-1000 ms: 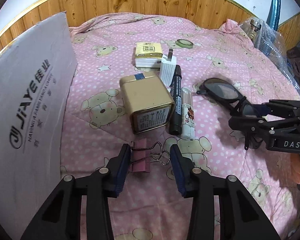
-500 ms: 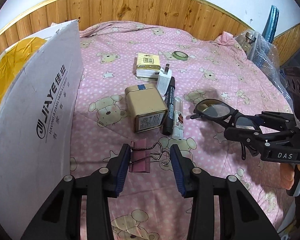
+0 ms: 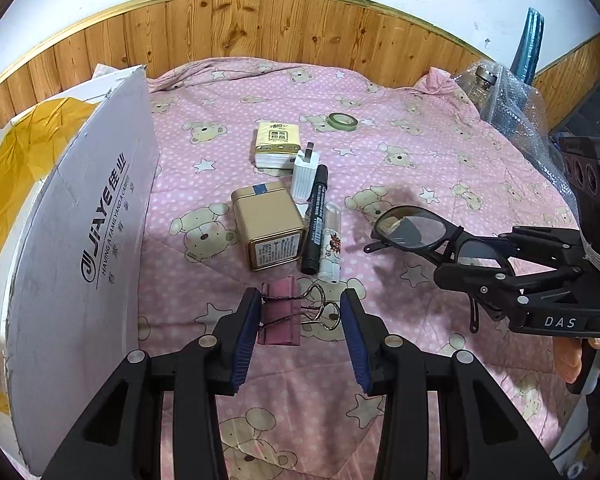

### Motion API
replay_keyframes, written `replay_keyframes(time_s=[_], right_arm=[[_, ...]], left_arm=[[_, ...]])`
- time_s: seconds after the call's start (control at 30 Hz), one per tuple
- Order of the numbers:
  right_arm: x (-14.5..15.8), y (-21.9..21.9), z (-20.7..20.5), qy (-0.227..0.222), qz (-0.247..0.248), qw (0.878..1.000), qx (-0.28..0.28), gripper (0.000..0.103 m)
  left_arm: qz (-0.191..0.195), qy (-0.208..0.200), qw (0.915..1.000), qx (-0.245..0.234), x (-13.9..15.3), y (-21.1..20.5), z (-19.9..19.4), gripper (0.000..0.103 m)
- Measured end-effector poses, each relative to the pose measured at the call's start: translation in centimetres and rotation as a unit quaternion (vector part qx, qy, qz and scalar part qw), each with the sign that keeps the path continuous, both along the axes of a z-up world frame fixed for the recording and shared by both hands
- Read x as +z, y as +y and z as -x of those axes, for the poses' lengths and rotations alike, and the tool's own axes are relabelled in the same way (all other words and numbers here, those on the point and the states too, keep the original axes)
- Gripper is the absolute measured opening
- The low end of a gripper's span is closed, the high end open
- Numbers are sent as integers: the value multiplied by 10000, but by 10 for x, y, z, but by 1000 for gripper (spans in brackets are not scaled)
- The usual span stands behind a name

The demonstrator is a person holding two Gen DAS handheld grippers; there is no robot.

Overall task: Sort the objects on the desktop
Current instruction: 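Carry the binder clip and glasses with both tools over the white cardboard box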

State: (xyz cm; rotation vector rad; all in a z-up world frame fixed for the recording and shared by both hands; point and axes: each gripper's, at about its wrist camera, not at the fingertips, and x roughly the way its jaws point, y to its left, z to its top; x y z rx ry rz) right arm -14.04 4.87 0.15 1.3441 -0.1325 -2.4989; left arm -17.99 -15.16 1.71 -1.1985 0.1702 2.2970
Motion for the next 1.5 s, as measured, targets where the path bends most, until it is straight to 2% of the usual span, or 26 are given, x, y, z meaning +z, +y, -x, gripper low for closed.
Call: replay_keyframes(time_s=[0.3,0.67,1.5], right_arm=[[14,-6,-4,122,-29,9999,69,50],[36,-26,-3,298,-109,9993,210,50],[96,-122,16,815,-175,9914,1012,50]], left_arm=[[46,100,9999,-56,13,-2,-11,42],[-20,346,9994,-21,43,-23,-20,42],[-152,694,9968,370,93,-96,-23,42]])
